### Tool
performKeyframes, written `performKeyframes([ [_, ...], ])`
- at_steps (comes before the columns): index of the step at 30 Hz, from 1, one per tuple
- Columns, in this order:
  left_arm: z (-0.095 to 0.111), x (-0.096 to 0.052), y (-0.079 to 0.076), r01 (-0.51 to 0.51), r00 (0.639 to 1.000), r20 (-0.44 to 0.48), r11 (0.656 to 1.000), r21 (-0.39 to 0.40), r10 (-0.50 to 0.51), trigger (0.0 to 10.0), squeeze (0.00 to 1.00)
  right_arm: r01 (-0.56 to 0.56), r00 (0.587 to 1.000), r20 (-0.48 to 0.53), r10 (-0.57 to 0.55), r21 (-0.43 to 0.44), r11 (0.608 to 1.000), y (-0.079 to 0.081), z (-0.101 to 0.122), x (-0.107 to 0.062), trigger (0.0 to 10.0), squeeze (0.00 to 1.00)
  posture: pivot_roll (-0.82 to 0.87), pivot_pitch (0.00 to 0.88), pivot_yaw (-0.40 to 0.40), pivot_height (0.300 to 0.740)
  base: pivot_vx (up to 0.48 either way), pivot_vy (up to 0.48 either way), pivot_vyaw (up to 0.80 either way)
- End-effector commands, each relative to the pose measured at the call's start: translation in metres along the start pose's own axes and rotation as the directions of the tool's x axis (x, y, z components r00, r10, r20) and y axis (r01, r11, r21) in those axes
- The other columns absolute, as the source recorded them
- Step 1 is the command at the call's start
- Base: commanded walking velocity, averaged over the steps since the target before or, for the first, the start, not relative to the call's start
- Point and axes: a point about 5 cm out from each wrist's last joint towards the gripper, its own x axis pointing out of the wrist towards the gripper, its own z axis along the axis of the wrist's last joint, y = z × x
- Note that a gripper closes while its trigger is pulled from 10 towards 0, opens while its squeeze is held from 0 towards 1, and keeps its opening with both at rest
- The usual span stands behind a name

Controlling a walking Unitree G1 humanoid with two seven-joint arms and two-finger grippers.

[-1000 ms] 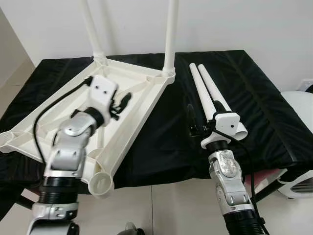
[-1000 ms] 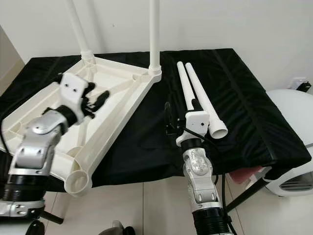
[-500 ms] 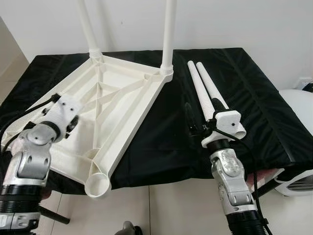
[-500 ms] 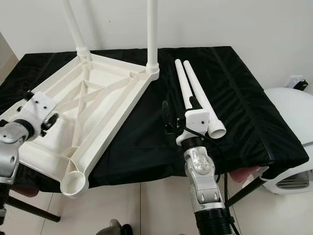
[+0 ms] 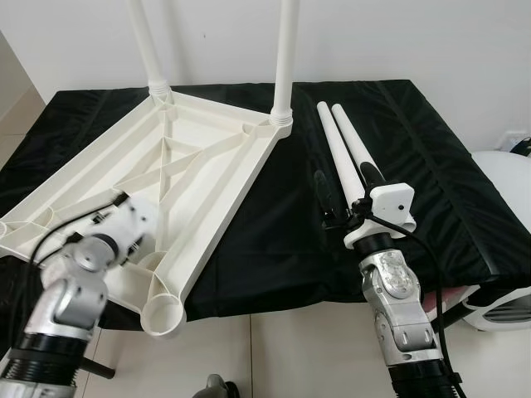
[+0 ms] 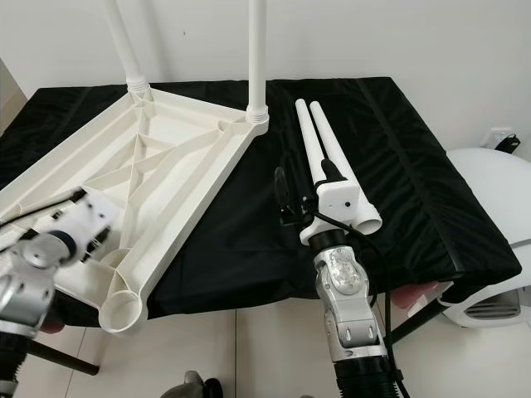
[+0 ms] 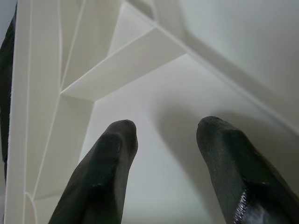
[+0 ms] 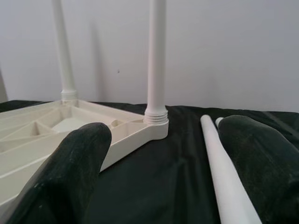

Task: Building children table

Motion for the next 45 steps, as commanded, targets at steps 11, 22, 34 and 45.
performKeyframes([
  [11, -0.004, -0.004, -0.035, 0.178, 0.984, -0.017, 0.983, 0.043, -0.177, 10.0, 0.0, -0.207, 0.969, -0.132, 0.21, 0.036, 0.978, 0.013, -0.011, -0.03, 10.0, 0.0, -0.02, 0.138, 0.025, 0.74, 0.0, 0.0, 0.0],
  [22, 0.033, -0.007, -0.071, 0.302, 0.949, 0.106, 0.953, -0.035, -0.297, 10.0, 0.0, -0.412, 0.886, -0.186, 0.425, 0.105, 0.905, 0.014, -0.004, -0.049, 10.0, 0.0, -0.04, 0.135, 0.033, 0.74, 0.0, 0.0, 0.0],
  [34, 0.083, 0.002, -0.093, 0.366, 0.908, 0.243, 0.929, -0.06, -0.342, 10.0, 0.0, -0.404, 0.893, -0.18, 0.413, 0.089, 0.911, 0.007, 0.001, -0.043, 10.0, 0.0, -0.05, 0.127, 0.038, 0.74, 0.0, 0.0, 0.0],
  [45, 0.111, 0.013, -0.094, 0.329, 0.915, 0.277, 0.94, -0.089, -0.294, 10.0, 0.0, -0.369, 0.912, -0.159, 0.378, 0.089, 0.925, 0.005, 0.006, -0.038, 10.0, 0.0, -0.06, 0.134, 0.047, 0.74, 0.0, 0.0, 0.0],
])
